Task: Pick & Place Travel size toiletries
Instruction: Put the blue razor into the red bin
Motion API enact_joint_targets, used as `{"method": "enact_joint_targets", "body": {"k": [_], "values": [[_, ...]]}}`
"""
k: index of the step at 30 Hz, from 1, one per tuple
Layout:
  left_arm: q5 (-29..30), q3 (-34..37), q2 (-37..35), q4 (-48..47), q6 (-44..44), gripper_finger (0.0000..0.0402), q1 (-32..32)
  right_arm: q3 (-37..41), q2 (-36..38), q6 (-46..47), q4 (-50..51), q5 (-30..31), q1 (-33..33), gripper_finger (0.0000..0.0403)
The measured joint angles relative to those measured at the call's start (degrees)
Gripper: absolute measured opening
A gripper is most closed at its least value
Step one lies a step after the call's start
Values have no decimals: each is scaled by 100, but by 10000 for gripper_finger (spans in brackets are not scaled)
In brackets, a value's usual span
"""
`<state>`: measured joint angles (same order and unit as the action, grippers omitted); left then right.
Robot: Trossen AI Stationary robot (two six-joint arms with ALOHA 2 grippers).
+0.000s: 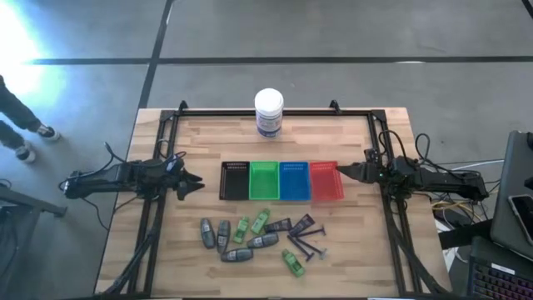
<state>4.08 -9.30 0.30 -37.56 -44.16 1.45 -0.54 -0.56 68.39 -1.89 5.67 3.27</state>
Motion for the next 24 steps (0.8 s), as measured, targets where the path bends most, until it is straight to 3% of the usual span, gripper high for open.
{"method": "enact_joint_targets", "body": {"k": [12, 20, 24], "values": [[0, 0, 0, 1, 1, 218, 0, 0, 0, 179, -18, 395, 0, 359], [-2, 0, 0, 0, 2, 218, 0, 0, -83, -3, -688, 1568, -11, 359], [0, -1, 0, 1, 1, 218, 1, -3, -73, -273, -1255, 1679, -11, 359]]}}
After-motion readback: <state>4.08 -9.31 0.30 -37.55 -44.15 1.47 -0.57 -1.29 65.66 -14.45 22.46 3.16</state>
